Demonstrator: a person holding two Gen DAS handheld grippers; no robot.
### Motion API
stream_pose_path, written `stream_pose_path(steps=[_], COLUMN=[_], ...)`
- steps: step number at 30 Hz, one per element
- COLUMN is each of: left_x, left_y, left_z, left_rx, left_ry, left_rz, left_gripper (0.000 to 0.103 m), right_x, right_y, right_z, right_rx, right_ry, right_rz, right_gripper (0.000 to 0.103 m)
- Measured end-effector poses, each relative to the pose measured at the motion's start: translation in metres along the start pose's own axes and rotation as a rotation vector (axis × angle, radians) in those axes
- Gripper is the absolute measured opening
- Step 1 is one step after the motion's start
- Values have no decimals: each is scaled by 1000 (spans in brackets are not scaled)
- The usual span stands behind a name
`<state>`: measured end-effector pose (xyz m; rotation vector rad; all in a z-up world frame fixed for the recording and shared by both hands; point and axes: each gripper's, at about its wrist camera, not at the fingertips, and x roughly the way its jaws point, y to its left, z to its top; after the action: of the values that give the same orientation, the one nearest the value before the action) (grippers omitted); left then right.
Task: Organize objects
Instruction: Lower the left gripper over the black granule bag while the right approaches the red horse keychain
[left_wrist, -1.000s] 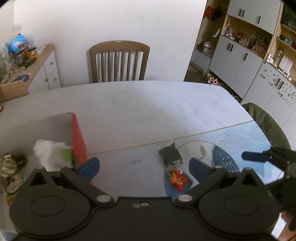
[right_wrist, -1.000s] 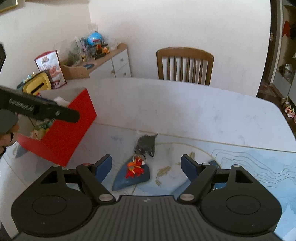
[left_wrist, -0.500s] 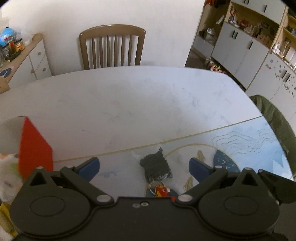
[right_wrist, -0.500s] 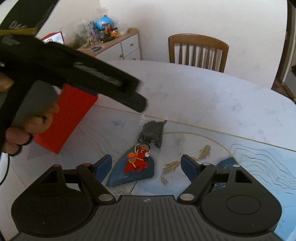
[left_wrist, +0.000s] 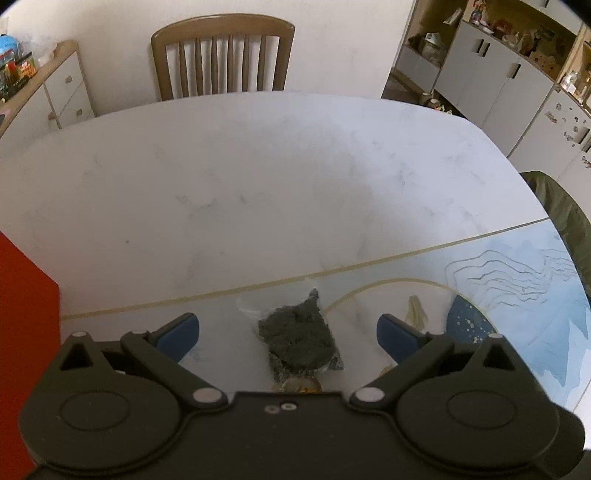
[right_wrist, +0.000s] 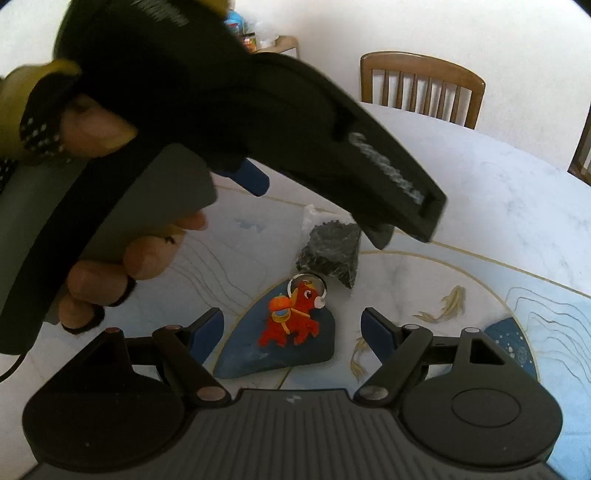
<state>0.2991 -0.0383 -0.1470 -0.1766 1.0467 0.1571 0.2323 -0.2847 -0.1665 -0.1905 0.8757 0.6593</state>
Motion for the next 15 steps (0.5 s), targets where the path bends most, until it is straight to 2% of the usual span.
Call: stream_pose_path(steps=[7, 9, 13, 15], left_x=[16, 20, 25, 28], left_y=[-3, -3, -4, -5], left_z=[2, 3, 3, 2], left_rx=[7, 10, 11, 16], left_ry=[24, 37, 53, 65], left_rz=[7, 6, 5, 1], left_gripper=[100, 96, 92, 84], right_x=[11, 13, 17, 20], right_y=[4, 5, 5, 4], right_z=[0, 0, 0, -2], right_rx=[-41, -51, -55, -58], right_ry=[6, 10, 24, 33], right_rz=[3, 9, 7, 12], right_gripper=[80, 79, 68, 66])
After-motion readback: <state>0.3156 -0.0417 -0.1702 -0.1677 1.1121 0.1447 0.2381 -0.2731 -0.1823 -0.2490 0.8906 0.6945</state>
